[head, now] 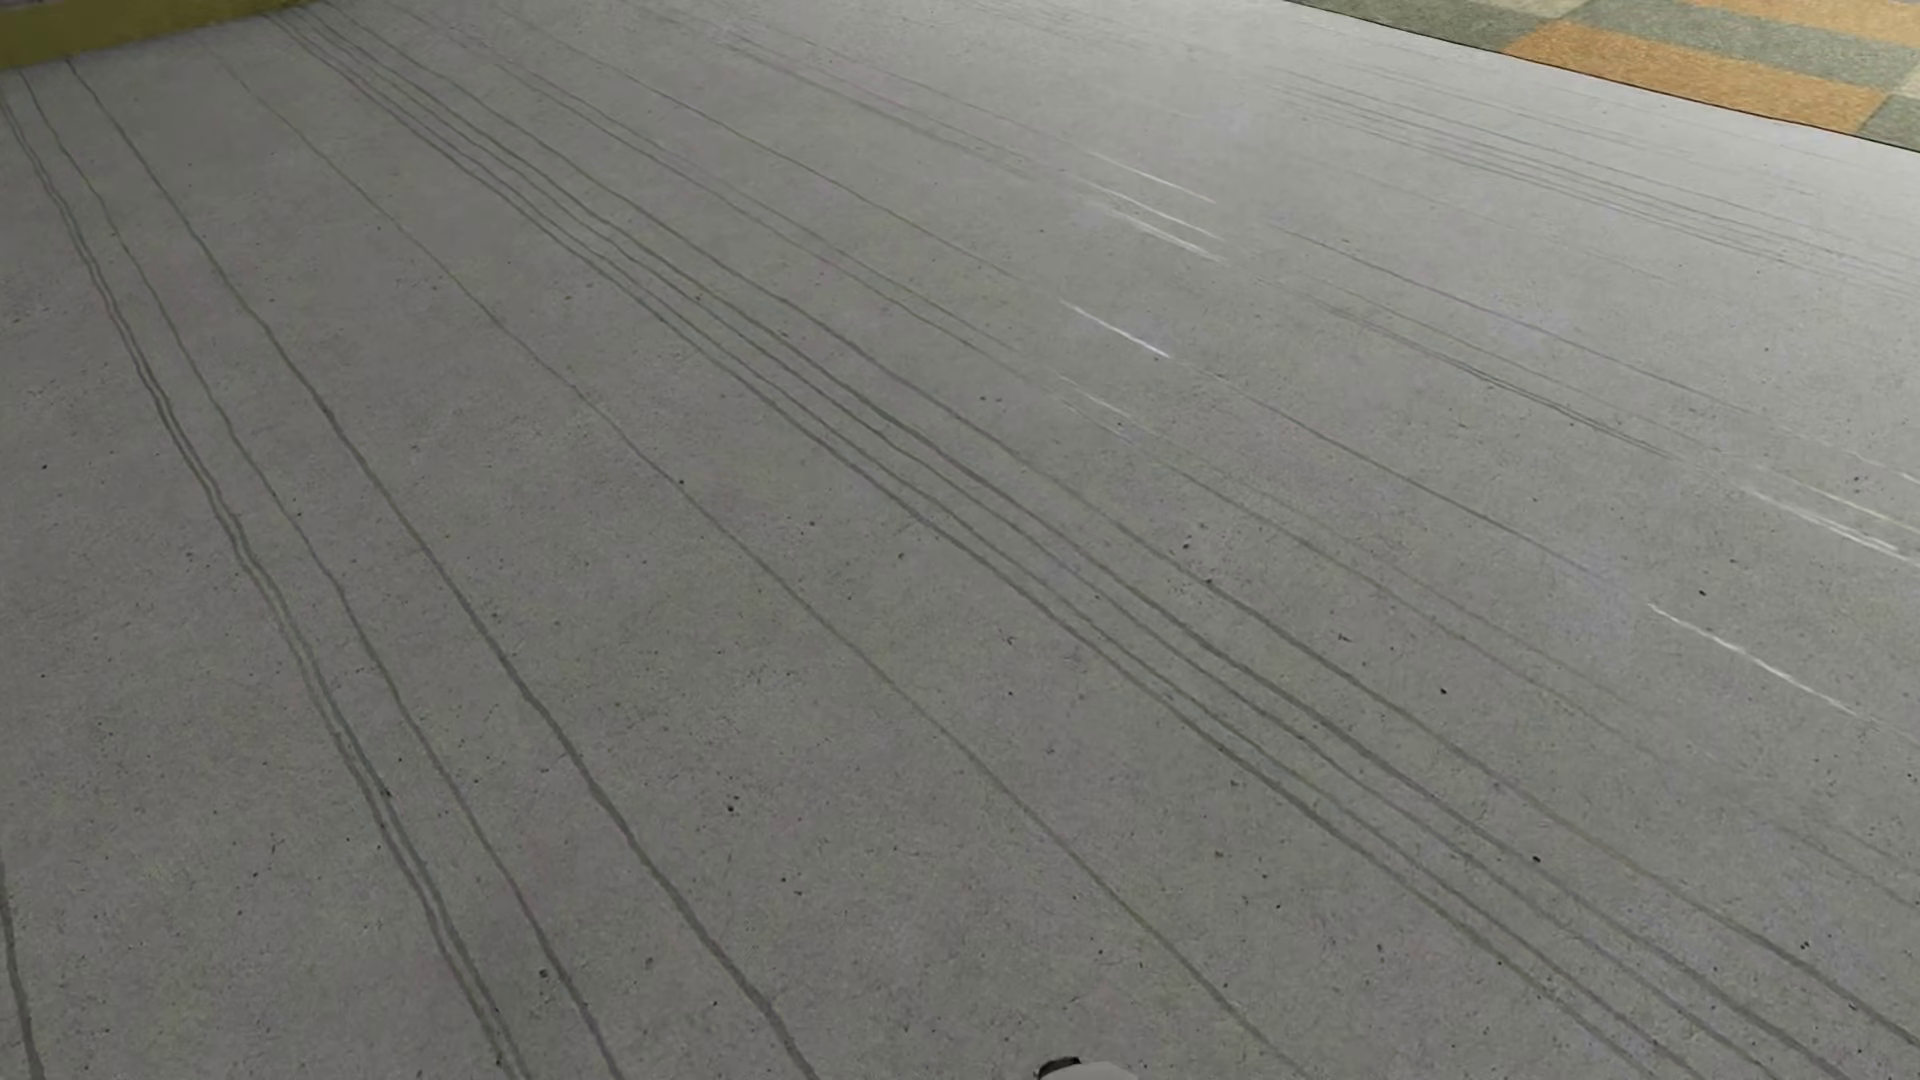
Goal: Approach the sofa
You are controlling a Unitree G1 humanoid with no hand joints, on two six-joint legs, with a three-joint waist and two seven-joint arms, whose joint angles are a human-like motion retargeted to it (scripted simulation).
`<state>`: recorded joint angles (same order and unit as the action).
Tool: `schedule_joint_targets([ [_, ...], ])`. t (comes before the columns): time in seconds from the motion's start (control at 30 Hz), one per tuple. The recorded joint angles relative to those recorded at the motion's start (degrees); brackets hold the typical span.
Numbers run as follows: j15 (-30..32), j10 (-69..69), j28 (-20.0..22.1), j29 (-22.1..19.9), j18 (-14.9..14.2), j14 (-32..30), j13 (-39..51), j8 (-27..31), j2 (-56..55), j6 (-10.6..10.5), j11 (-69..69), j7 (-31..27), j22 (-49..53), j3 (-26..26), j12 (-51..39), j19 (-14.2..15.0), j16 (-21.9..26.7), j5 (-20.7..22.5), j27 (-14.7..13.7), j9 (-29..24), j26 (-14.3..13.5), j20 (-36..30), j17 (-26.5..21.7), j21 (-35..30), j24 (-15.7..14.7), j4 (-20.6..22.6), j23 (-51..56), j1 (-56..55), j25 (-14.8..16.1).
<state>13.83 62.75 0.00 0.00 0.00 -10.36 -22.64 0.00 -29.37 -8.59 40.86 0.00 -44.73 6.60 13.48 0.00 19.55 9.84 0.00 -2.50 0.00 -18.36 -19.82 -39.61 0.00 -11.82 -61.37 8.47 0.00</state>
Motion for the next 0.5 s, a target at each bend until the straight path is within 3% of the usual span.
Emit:
schedule_joint_targets([
  [0.07, -4.69, 18.49, 0.0, 0.0, 0.0, 13.87, 3.95, 0.0, 10.86, 0.44, -3.02, 0.0, -4.38, -3.36, -0.22, 0.0, -0.17, 3.26, 0.0, -2.66, 0.0, -5.27, 0.1, 1.89, 0.0, 0.73, 2.08, -12.29, 0.0],
  [0.1, -9.18, 20.15, 0.0, 0.0, 0.0, 20.02, 6.04, 0.0, 16.98, 1.67, -6.05, 0.0, -6.06, -6.64, 1.1, 0.0, -0.2, 3.45, 0.0, -2.36, 0.0, -6.8, 0.14, 3.12, 0.0, 2.16, 3.1, -17.48, 0.0],
  [0.17, -17.09, 11.22, 0.0, 0.0, 0.0, 24.69, 8.43, 0.0, 28.89, 4.47, -12.07, 0.0, -6.53, -14.44, 4.44, 0.0, 0.57, 1.36, 0.0, -3.32, 0.0, -8.17, -1.66, 6.38, 0.0, 4.65, 12.43, -24.83, 0.0],
  [0.27, -28.7, -22.6, 0.0, 0.0, 0.0, 24.54, 15.2, 0.0, 40.26, 6.12, -16.8, 0.0, -7.07, -21.11, 8.52, 0.0, 1.29, -1.59, 0.0, -2.13, 0.0, -8.66, -2.94, 11.84, 0.0, 4.59, 20.68, -30.09, 0.0],
  [0.3, -31.53, -31.93, 0.0, 0.0, 0.0, 13.82, 17.66, 0.0, 41.71, 5.78, -17.0, 0.0, -8.27, -22.43, 9.19, 0.0, 0.94, -1.48, 0.0, -0.89, 0.0, -8.3, -3.25, 14.04, 0.0, 4.27, 22.41, -30.63, 0.0],
  [0.33, -34.18, -53.65, 0.0, 0.0, 0.0, 0.41, 19.31, 0.0, 43.92, 5.53, -16.74, 0.0, -8.26, -23.34, 10.15, 0.0, 0.92, -2.39, 0.0, 0.15, 0.0, -8.43, -3.6, 15.84, 0.0, 2.42, 24.0, -32.45, 0.0],
  [0.37, -34.82, -57.51, 0.0, 0.0, 0.0, 6.61, 20.97, 0.0, 46.68, 5.3, -16.16, 0.0, -10.42, -24.01, 9.97, 0.0, 0.45, -3.5, 0.0, -0.4, 0.0, -9.11, -4.14, 16.04, 0.0, 1.67, 24.85, -33.97, 0.0],
  [0.4, -33.5, -31.95, 0.0, 0.0, 0.0, 24.86, 21.23, 0.0, 49.29, 5.08, -14.66, 0.0, -11.43, -24.85, 10.29, 0.0, 0.24, -4.71, 0.0, -0.86, 0.0, -9.26, -4.28, 16.16, 0.0, 1.38, 24.73, -36.83, 0.0],
  [0.47, -22.32, -20.45, 0.0, 0.0, 0.0, 32.01, 18.75, 0.0, 49.12, 5.93, -3.87, 0.0, -14.49, -25.51, 10.57, 0.0, 0.04, -6.91, 0.0, 0.65, 0.0, -9.72, -2.94, 16.76, 0.0, 3.88, 23.94, -39.28, 0.0],
  [0.5, -12.26, -17.09, 0.0, 0.0, 0.0, 34.49, 16.91, 0.0, 47.19, 8.48, 6.71, 0.0, -17.27, -24.14, 9.92, 0.0, 0.2, -10.29, 0.0, -0.37, 0.0, -11.67, -1.42, 15.72, 0.0, 7.6, 20.38, -35.29, 0.0],
])
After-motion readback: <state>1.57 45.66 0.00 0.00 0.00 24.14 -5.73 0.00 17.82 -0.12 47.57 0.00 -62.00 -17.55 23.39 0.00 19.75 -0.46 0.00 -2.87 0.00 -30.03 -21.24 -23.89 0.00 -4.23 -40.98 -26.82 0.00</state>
